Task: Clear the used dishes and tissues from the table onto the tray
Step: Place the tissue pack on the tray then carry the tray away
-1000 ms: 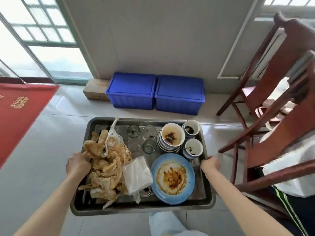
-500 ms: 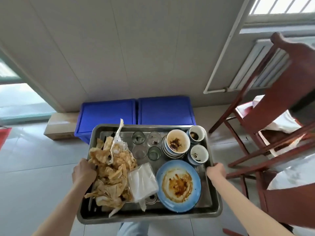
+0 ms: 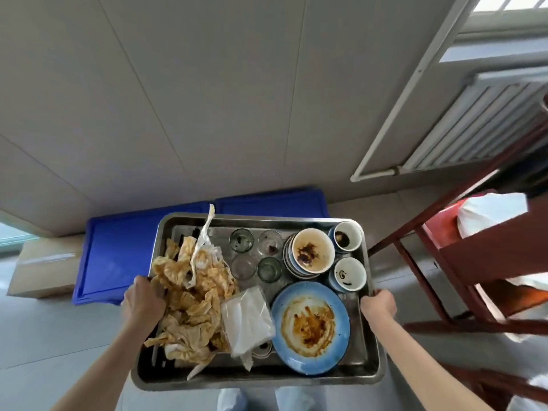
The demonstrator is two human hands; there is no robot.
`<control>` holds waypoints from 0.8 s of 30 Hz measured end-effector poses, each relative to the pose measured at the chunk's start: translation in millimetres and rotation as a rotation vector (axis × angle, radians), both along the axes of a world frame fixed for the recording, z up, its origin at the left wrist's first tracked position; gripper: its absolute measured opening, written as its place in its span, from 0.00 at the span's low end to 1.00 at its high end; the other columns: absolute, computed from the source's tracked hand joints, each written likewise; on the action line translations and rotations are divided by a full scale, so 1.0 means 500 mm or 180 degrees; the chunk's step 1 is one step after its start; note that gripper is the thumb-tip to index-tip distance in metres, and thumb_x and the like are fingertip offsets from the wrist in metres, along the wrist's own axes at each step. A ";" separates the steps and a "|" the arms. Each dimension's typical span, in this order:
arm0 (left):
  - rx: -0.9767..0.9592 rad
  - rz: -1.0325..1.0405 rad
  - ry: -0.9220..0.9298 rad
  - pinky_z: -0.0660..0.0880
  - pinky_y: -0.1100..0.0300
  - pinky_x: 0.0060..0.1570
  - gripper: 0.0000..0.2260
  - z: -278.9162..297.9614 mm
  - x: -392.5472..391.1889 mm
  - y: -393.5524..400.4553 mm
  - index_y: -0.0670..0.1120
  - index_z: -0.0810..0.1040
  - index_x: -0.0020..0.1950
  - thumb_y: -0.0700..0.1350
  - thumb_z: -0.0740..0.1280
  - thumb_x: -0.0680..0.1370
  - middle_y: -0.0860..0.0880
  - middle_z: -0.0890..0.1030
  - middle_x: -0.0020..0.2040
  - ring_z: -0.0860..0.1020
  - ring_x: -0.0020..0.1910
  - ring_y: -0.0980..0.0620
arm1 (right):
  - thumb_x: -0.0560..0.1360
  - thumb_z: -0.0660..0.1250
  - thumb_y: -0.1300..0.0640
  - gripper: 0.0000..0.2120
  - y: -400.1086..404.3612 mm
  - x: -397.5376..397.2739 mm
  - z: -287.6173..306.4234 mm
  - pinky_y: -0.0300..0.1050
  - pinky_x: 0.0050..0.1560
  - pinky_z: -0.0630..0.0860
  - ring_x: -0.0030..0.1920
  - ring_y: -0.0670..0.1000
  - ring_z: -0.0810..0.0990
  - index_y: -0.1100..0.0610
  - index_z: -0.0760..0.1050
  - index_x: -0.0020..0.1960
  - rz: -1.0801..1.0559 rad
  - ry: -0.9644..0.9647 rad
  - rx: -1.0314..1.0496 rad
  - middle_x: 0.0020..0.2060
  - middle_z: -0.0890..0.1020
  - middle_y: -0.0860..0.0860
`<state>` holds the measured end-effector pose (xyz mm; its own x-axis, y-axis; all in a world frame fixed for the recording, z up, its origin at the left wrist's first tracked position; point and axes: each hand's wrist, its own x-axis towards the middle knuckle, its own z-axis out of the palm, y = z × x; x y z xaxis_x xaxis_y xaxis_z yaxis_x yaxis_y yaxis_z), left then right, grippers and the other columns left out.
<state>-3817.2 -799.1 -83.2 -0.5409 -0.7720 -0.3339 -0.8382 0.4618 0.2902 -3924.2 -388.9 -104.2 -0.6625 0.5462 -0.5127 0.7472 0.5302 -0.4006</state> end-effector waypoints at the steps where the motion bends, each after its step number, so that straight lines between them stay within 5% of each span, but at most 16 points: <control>1: -0.0007 0.0018 0.0007 0.67 0.45 0.44 0.10 -0.013 -0.035 0.000 0.35 0.71 0.49 0.43 0.60 0.78 0.32 0.76 0.48 0.73 0.49 0.33 | 0.72 0.65 0.67 0.07 -0.002 -0.040 -0.010 0.48 0.49 0.74 0.51 0.62 0.78 0.66 0.76 0.50 0.0014 -0.0038 0.0005 0.48 0.80 0.62; 14: -0.0149 0.0346 -0.0089 0.63 0.50 0.36 0.06 -0.213 -0.361 0.007 0.38 0.72 0.51 0.39 0.64 0.76 0.43 0.70 0.37 0.66 0.37 0.44 | 0.73 0.62 0.69 0.03 -0.023 -0.444 -0.221 0.43 0.43 0.68 0.42 0.56 0.72 0.63 0.72 0.45 0.0359 -0.0023 0.0005 0.40 0.76 0.57; 24: 0.0083 0.0308 -0.0544 0.65 0.52 0.38 0.14 -0.460 -0.468 0.014 0.38 0.72 0.57 0.35 0.68 0.72 0.38 0.77 0.45 0.74 0.46 0.37 | 0.72 0.62 0.69 0.02 -0.022 -0.569 -0.485 0.50 0.47 0.71 0.43 0.61 0.75 0.66 0.73 0.43 0.0581 -0.0142 0.0179 0.40 0.78 0.61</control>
<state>-4051.3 -792.3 -313.4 -0.3983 -0.8076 -0.4349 -0.9164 0.3708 0.1507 -4208.6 -400.1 -346.5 -0.7305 0.4477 -0.5157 0.6529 0.6793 -0.3352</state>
